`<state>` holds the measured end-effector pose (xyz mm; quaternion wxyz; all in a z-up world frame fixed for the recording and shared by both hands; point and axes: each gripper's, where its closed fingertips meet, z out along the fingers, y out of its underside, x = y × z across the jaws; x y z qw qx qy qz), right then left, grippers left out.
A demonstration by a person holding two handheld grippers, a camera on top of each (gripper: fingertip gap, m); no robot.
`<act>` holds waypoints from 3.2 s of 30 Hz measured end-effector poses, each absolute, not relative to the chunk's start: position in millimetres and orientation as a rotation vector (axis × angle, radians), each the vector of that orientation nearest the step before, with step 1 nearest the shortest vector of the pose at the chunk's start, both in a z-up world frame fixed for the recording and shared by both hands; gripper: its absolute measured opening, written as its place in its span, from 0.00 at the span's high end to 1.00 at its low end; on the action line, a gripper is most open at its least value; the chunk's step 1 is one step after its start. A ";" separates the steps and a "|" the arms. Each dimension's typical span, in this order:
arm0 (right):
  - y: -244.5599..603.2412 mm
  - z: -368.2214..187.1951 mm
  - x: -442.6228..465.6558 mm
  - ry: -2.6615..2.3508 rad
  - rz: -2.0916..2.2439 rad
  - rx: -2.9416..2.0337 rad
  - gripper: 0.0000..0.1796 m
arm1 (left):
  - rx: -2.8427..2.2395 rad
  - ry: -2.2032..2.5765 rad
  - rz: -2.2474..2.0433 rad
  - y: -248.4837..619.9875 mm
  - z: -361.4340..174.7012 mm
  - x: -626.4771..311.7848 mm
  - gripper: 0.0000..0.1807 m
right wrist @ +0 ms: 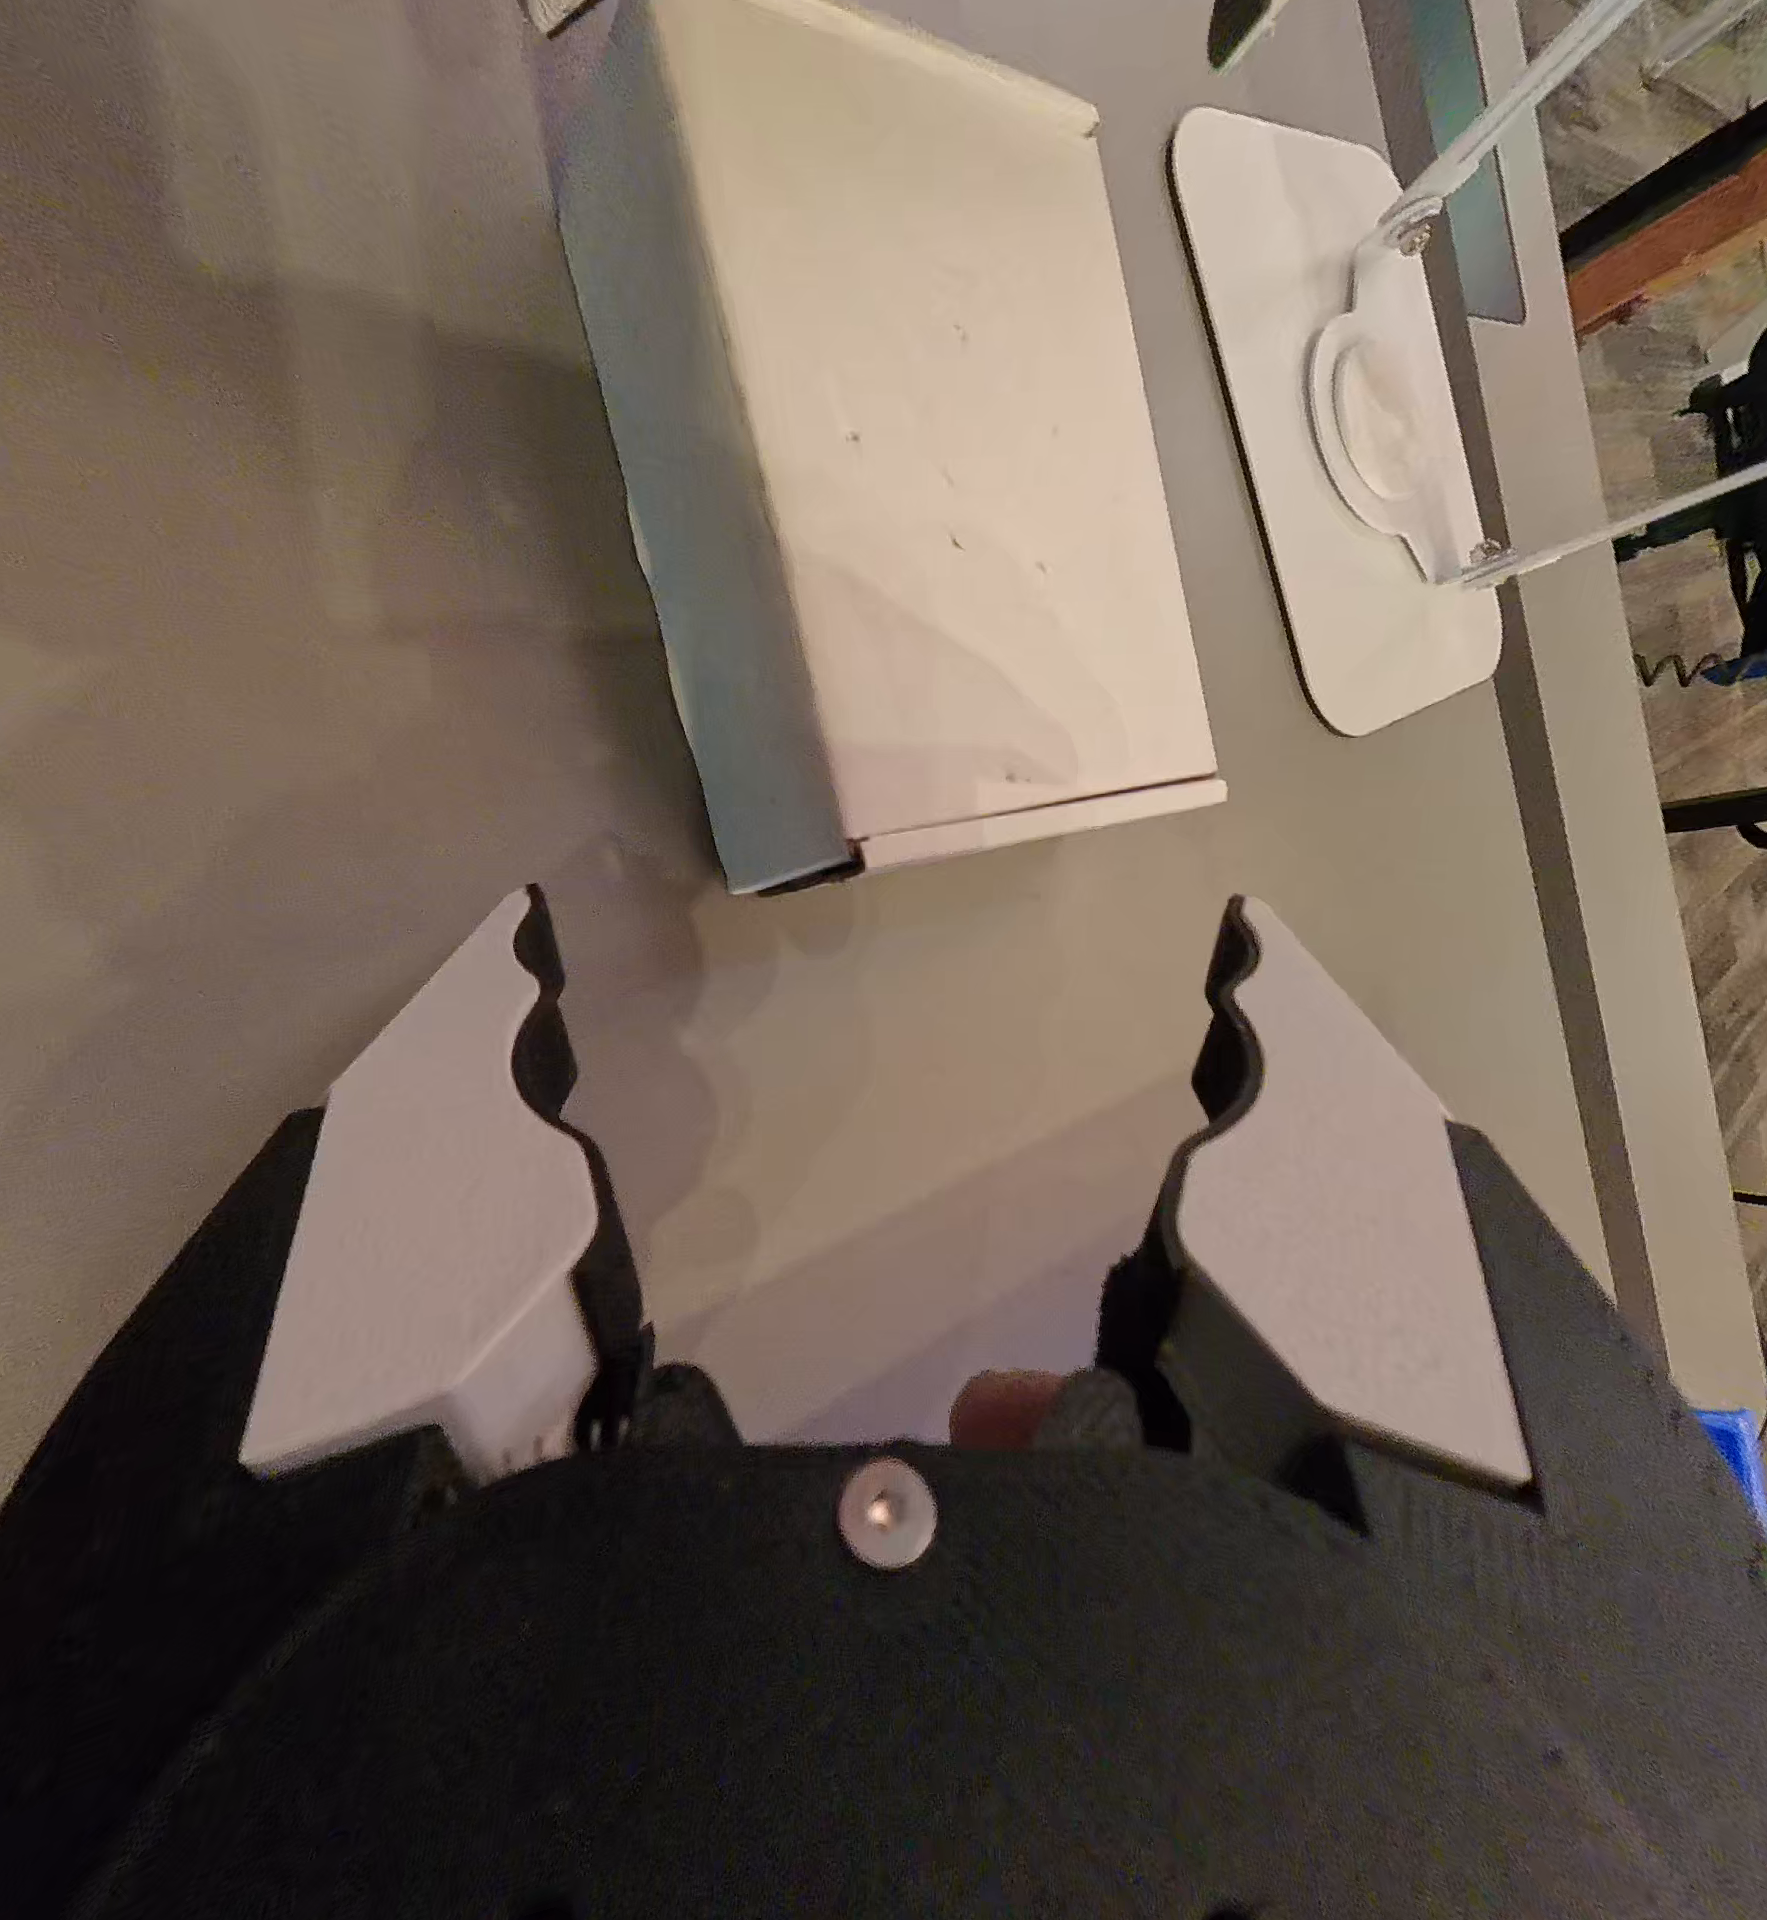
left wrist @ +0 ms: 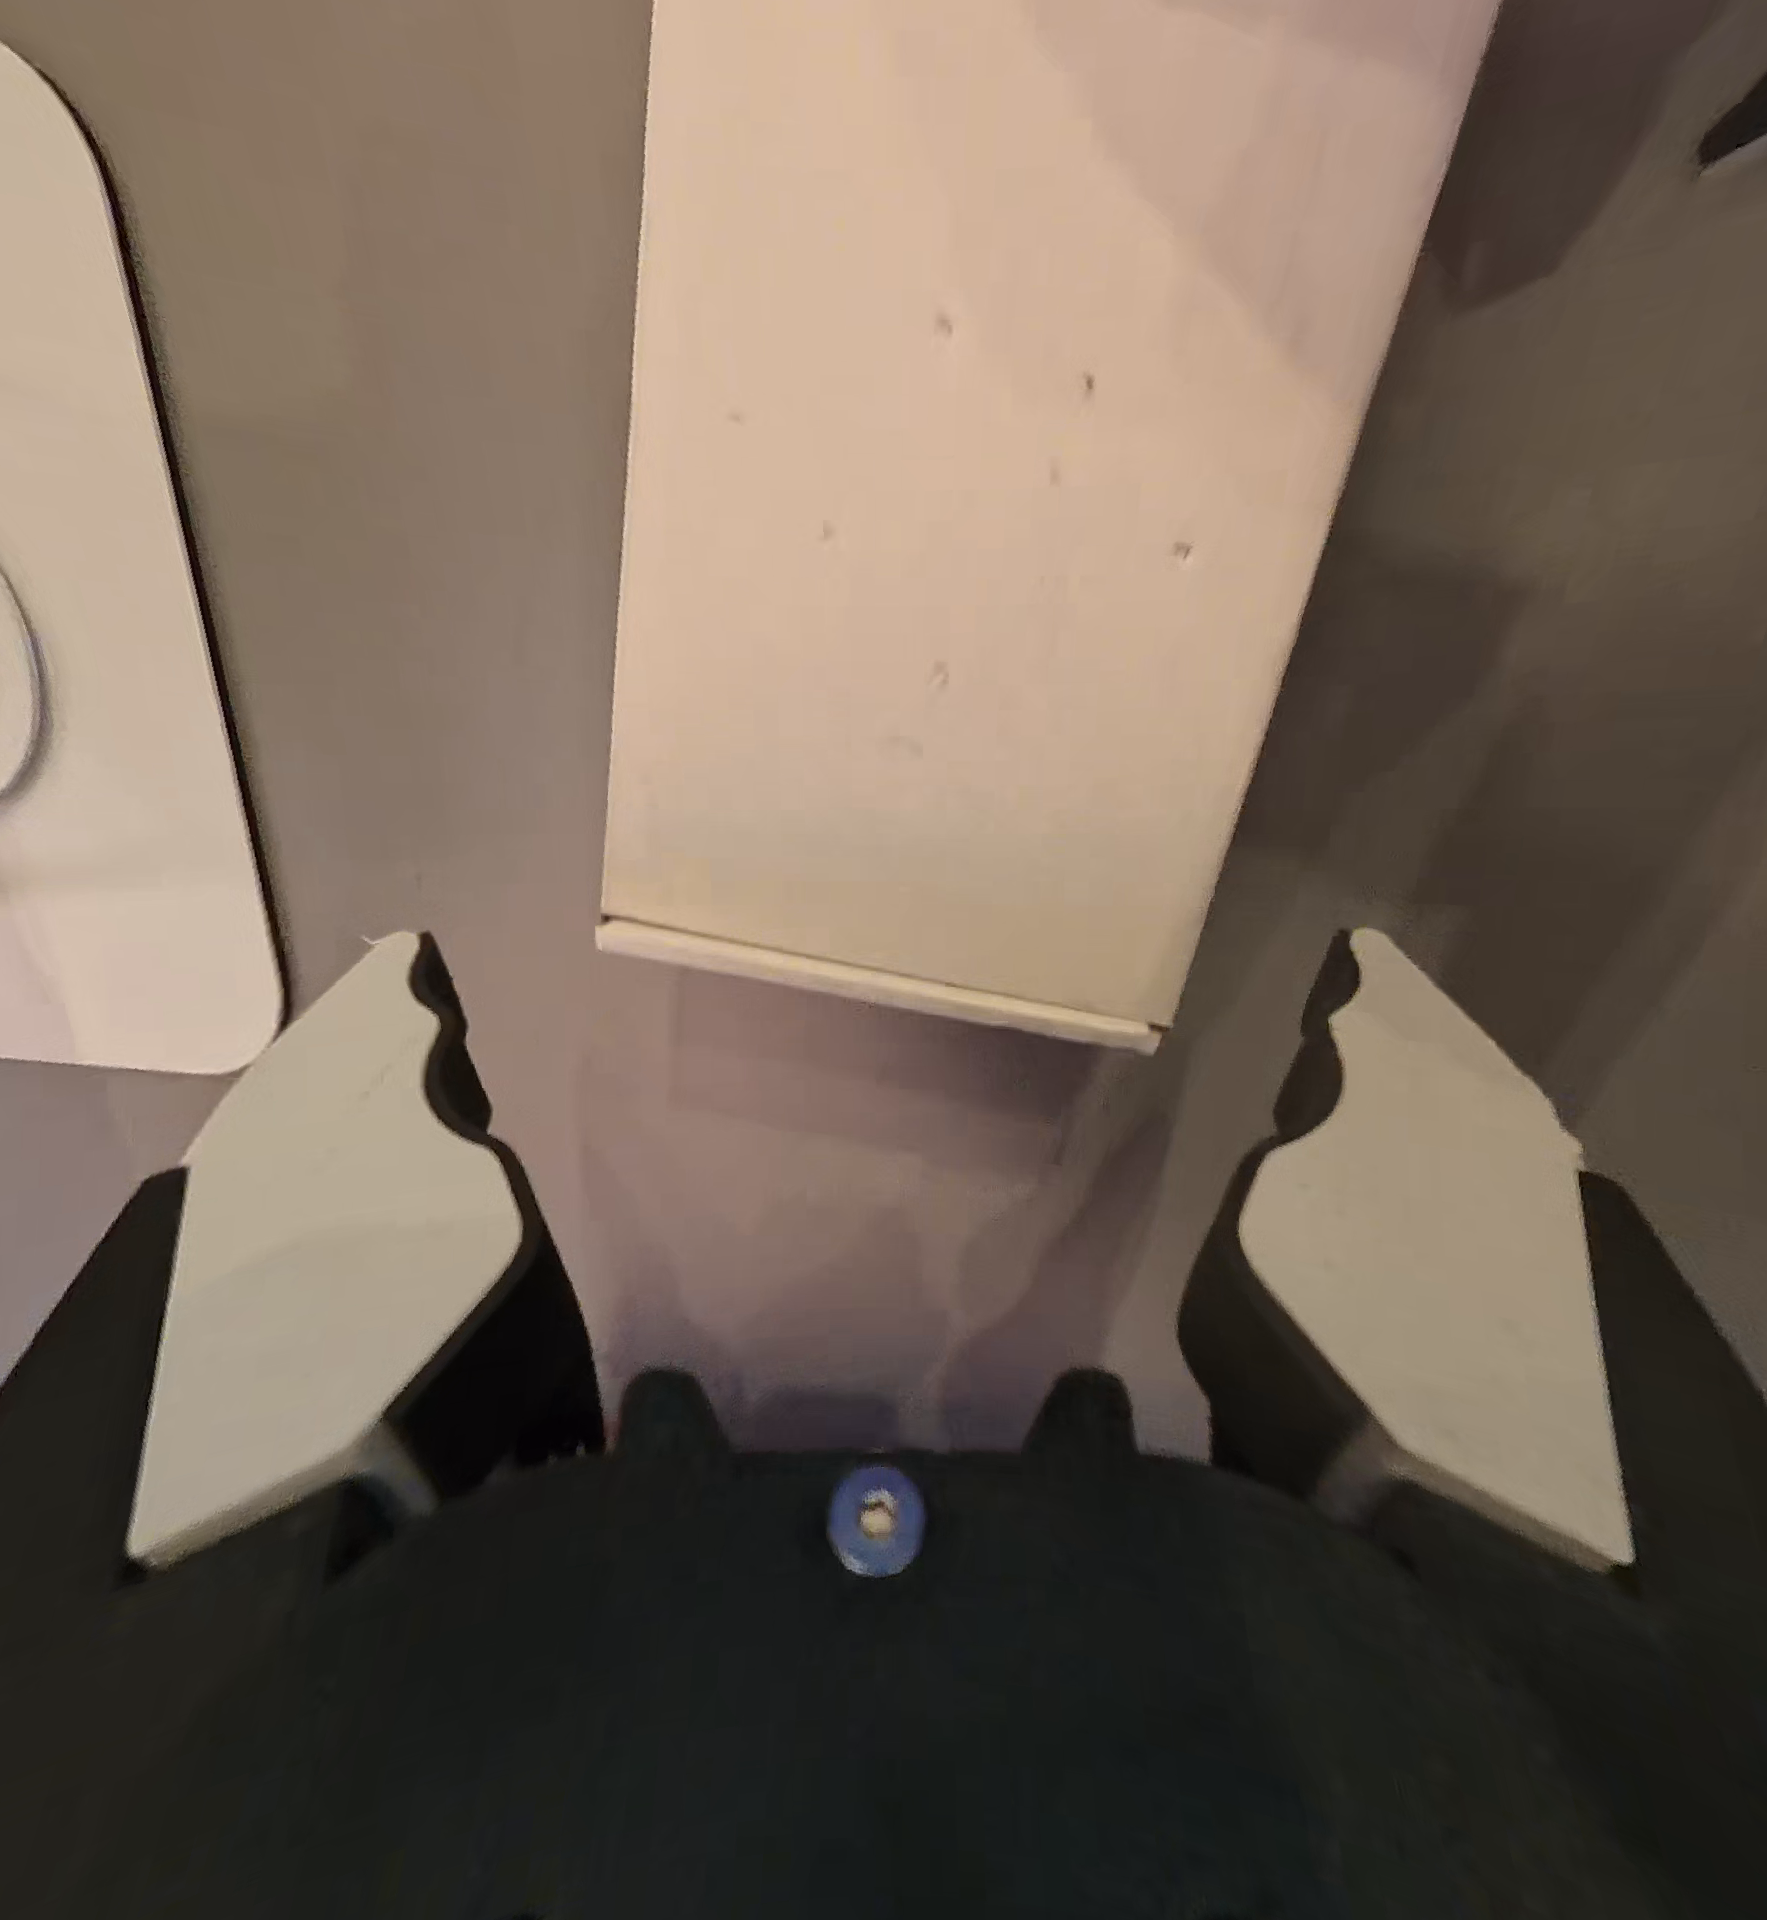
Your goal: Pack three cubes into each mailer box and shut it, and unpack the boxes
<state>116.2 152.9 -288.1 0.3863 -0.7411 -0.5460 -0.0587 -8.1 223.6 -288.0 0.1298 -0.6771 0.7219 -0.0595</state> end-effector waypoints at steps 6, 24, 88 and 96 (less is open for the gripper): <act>152.2 -290.1 111.5 -1.404 -0.130 -1.891 0.32 | -1.939 2.163 -0.202 217.6 -314.5 -10.6 0.22; 163.0 -293.6 81.5 -1.728 -0.629 -1.536 0.56 | -2.150 2.151 -0.354 209.1 -307.4 -2.4 0.30; 165.7 -280.2 88.1 -1.779 -0.273 -1.707 0.69 | -1.984 2.166 -0.301 210.9 -314.1 0.0 0.32; 144.2 -283.3 82.3 -1.789 0.036 -1.864 0.65 | -1.863 2.200 -0.091 214.0 -320.0 -2.1 0.32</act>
